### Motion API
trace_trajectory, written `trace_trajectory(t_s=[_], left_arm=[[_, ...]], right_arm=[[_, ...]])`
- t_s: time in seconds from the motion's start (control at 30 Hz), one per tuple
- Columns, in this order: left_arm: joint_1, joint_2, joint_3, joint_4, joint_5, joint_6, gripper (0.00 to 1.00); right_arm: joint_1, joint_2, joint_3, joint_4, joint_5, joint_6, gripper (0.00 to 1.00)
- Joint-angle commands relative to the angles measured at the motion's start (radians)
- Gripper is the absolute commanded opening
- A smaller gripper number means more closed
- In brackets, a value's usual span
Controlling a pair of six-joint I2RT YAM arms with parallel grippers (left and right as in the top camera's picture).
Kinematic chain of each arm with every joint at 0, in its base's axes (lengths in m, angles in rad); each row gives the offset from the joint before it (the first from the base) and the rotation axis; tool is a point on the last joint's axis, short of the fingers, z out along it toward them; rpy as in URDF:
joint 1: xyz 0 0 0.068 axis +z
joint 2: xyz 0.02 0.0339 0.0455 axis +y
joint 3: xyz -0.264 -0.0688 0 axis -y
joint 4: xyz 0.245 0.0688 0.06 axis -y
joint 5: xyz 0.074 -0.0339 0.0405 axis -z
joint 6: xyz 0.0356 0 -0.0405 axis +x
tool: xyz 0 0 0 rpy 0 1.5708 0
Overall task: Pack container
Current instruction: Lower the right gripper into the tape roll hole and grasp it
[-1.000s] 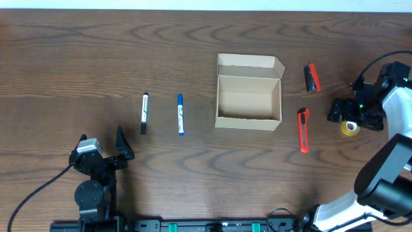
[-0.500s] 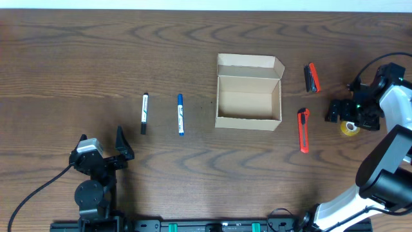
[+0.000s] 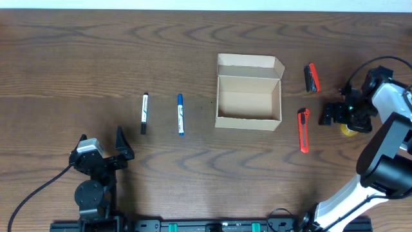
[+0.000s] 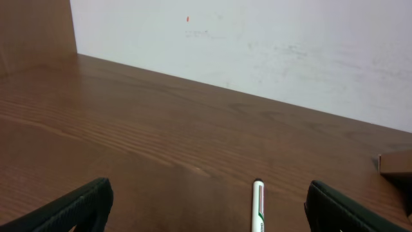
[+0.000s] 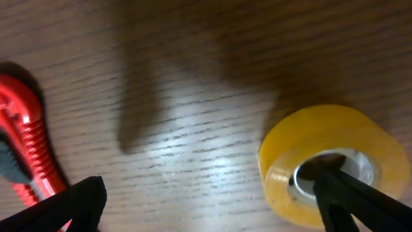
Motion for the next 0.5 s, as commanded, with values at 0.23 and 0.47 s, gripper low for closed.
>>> trace_trajectory(t_s=[0.23, 0.47], left_arm=[[0.007, -0.006, -0.016, -0.048, 0.01, 0.003, 0.95], [0.007, -0.006, -0.016, -0.048, 0.01, 0.003, 0.95]], right_arm=[[0.011, 0.032, -0.002, 0.016, 0.063, -0.005, 0.99], [0.011, 0.032, -0.002, 0.028, 0.13, 0.038, 0.99]])
